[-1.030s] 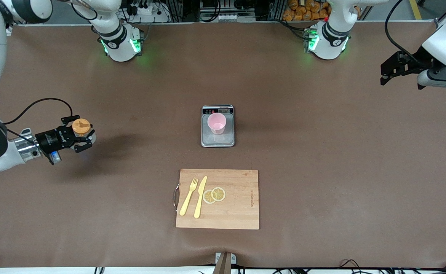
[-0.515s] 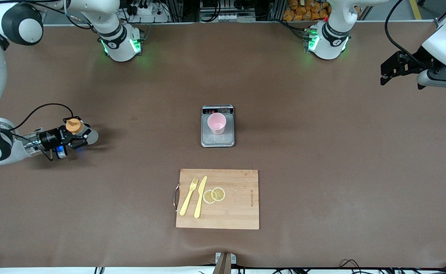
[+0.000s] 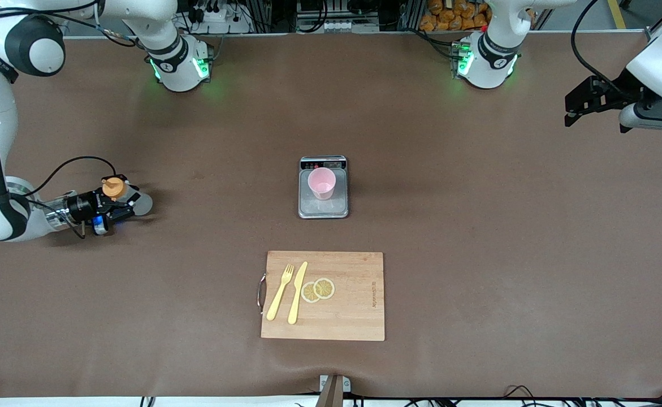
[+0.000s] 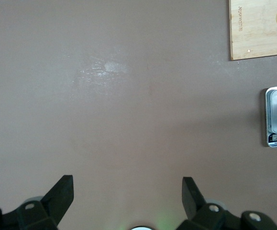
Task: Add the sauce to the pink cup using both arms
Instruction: 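Move the bottle back with the right gripper and turn it upright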
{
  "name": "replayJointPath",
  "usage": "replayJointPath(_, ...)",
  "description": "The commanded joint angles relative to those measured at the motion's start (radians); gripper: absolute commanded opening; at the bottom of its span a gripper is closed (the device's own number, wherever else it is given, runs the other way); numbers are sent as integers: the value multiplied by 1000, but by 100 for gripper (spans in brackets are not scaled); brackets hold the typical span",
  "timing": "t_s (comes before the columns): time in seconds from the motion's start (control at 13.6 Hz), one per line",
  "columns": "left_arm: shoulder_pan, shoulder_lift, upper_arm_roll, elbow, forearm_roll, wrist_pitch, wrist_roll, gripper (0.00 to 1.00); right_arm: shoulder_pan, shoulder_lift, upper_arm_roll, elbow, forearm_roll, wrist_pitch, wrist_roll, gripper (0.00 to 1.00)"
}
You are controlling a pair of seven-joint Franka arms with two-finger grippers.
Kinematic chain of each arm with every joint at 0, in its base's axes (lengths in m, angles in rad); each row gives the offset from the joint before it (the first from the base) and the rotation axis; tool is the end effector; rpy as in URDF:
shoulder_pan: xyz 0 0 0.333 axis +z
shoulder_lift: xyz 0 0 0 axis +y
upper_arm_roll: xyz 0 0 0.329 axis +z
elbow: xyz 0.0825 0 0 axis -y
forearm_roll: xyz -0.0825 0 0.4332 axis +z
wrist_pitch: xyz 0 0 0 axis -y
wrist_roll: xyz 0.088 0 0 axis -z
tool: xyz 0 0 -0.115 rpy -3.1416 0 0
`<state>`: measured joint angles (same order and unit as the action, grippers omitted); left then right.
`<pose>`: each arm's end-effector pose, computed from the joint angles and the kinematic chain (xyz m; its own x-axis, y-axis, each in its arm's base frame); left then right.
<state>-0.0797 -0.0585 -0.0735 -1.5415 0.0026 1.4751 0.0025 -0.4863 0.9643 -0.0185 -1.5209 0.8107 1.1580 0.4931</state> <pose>0.5677 -0.0887 0.6706 0.9879 -0.1547 -0.0081 -0.1547 -0.9879 -0.0069 0.5666 -0.1957 0.0720 -0.0161 -0.0881 -0.9960 -0.9407 -0.3362 0.0450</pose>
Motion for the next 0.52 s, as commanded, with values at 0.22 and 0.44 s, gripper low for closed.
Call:
replayJointPath(0.22, 3, -1, -2, 12, 5, -9, 22, 100, -21, 20, 18, 22, 22, -27, -15, 5)
replayJointPath(0.44, 3, -1, -2, 12, 5, -9, 22, 100, -12, 19, 17, 50, 7, -27, -7, 75)
